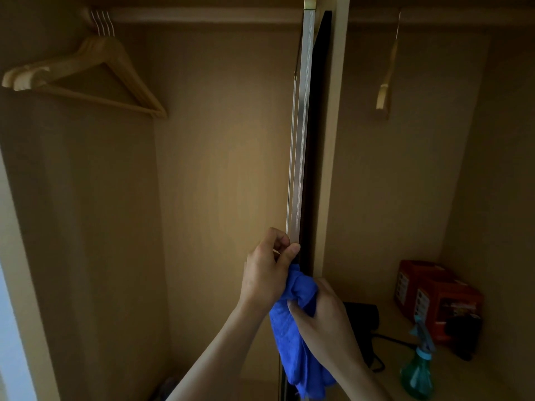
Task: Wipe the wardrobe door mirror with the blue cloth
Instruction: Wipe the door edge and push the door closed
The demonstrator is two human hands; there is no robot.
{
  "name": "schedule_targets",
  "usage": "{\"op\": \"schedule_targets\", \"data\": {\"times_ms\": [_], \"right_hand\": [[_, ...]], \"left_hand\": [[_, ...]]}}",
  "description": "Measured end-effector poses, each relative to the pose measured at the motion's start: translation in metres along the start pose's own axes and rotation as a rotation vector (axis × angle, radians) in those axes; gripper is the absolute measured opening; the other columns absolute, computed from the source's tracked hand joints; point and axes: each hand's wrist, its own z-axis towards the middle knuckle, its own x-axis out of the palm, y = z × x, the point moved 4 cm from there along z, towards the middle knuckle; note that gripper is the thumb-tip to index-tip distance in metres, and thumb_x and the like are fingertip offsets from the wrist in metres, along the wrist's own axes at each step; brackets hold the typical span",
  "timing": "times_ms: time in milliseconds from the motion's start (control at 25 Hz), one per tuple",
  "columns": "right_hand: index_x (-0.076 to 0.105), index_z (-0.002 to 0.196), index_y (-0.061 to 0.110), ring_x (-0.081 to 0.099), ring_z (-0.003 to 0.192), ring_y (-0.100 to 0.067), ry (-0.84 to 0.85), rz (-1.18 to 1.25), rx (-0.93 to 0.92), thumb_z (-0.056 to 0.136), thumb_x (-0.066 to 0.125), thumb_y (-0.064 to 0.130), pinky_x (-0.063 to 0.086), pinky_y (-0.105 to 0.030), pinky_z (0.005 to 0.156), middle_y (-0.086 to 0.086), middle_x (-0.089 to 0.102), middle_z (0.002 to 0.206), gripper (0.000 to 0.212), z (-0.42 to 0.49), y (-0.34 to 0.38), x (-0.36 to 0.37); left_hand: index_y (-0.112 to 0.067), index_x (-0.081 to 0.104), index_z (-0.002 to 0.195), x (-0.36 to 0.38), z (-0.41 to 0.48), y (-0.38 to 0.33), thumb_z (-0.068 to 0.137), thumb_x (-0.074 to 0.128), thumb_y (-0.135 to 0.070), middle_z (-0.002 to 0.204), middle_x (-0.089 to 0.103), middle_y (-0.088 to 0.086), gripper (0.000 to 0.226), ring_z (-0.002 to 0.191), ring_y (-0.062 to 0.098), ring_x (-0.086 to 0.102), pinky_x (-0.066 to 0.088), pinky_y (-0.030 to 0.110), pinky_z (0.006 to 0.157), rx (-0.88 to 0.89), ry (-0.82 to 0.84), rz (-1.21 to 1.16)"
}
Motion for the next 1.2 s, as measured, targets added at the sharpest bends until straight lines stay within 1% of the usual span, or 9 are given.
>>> {"op": "schedule_targets", "data": {"times_ms": [80, 200, 400, 520, 680, 800, 920, 1120, 1200], "right_hand": [[0.054, 0.098, 0.038, 0.062, 0.094, 0.001, 0.007, 0.011, 0.01, 0.091, 0.069, 0.017, 0.048, -0.011, 0.079, 0.006, 0.065, 0.103, 0.027, 0.003, -0.003, 0.003], [0.06, 0.114, 0.018, 0.061, 0.102, -0.013, 0.05, 0.02, 0.04, 0.094, 0.066, 0.018, 0.049, -0.025, 0.09, 0.001, 0.064, 0.112, 0.02, 0.005, -0.007, 0.005], [0.06, 0.105, 0.028, 0.061, 0.094, -0.005, 0.051, -0.027, -0.053, 0.092, 0.066, 0.025, 0.052, -0.026, 0.085, 0.009, 0.062, 0.103, 0.014, 0.002, -0.006, -0.002], [0.054, 0.096, 0.043, 0.063, 0.095, 0.002, 0.092, 0.053, -0.024, 0.091, 0.069, 0.019, 0.053, -0.021, 0.085, 0.011, 0.064, 0.102, 0.028, -0.001, -0.007, -0.005], [0.063, 0.095, 0.04, 0.067, 0.092, -0.002, 0.159, 0.148, 0.023, 0.091, 0.069, 0.019, 0.054, -0.028, 0.085, 0.009, 0.069, 0.094, 0.022, -0.009, -0.022, -0.01], [0.065, 0.093, 0.045, 0.069, 0.088, -0.006, 0.212, 0.195, 0.062, 0.088, 0.066, 0.043, 0.056, -0.036, 0.082, 0.011, 0.072, 0.09, 0.006, -0.016, -0.036, -0.019], [0.071, 0.094, 0.033, 0.072, 0.086, -0.015, 0.216, 0.361, 0.153, 0.078, 0.069, 0.052, 0.057, -0.048, 0.08, 0.0, 0.075, 0.09, 0.025, -0.026, -0.053, -0.028], [0.074, 0.096, 0.038, 0.073, 0.092, -0.006, 0.19, 0.598, 0.297, 0.074, 0.074, 0.043, 0.054, -0.019, 0.069, 0.009, 0.077, 0.097, 0.023, -0.056, -0.078, -0.033], [0.073, 0.096, 0.042, 0.073, 0.091, -0.004, 0.178, 0.633, 0.34, 0.072, 0.075, 0.043, 0.053, -0.013, 0.067, 0.009, 0.077, 0.097, 0.024, -0.071, -0.088, -0.031]], "left_hand": [[-0.025, 0.057, 0.092, 0.001, 0.002, 0.002, 0.098, 0.065, -0.03, 0.084, 0.066, -0.006, 0.011, 0.075, 0.008, 0.063, 0.052, 0.019, 0.062, 0.001, -0.003, -0.001], [-0.024, 0.057, 0.093, 0.002, 0.003, 0.004, 0.098, 0.064, -0.03, 0.084, 0.066, -0.007, 0.011, 0.075, 0.006, 0.062, 0.05, 0.017, 0.061, 0.013, -0.008, 0.013], [-0.024, 0.059, 0.091, 0.003, -0.001, 0.007, 0.097, 0.065, -0.033, 0.08, 0.066, -0.007, 0.013, 0.074, 0.003, 0.062, 0.05, 0.016, 0.061, -0.001, -0.02, 0.002], [-0.024, 0.062, 0.091, 0.005, -0.011, 0.011, 0.097, 0.066, -0.036, 0.078, 0.069, -0.007, 0.013, 0.074, 0.005, 0.065, 0.053, 0.019, 0.062, -0.029, -0.04, 0.006], [-0.028, 0.064, 0.098, 0.006, -0.038, 0.02, 0.099, 0.059, -0.04, 0.087, 0.071, -0.013, 0.013, 0.084, 0.002, 0.068, 0.055, 0.019, 0.069, -0.062, -0.035, -0.023], [-0.035, 0.061, 0.11, 0.007, -0.065, 0.026, 0.095, 0.053, -0.056, 0.104, 0.068, -0.014, 0.027, 0.097, 0.002, 0.065, 0.056, 0.021, 0.077, -0.111, -0.048, -0.068], [-0.038, 0.055, 0.123, 0.017, -0.098, 0.035, 0.087, 0.057, -0.062, 0.111, 0.069, -0.013, 0.044, 0.098, 0.002, 0.068, 0.06, 0.025, 0.075, -0.217, 0.005, -0.19], [-0.041, 0.055, 0.126, 0.043, -0.151, 0.053, 0.08, 0.066, -0.072, 0.109, 0.073, -0.012, 0.057, 0.098, 0.008, 0.072, 0.06, 0.03, 0.079, -0.373, 0.144, -0.324], [-0.038, 0.06, 0.119, 0.055, -0.171, 0.061, 0.083, 0.068, -0.067, 0.108, 0.074, -0.008, 0.047, 0.1, 0.009, 0.072, 0.058, 0.032, 0.082, -0.405, 0.181, -0.324]]}}
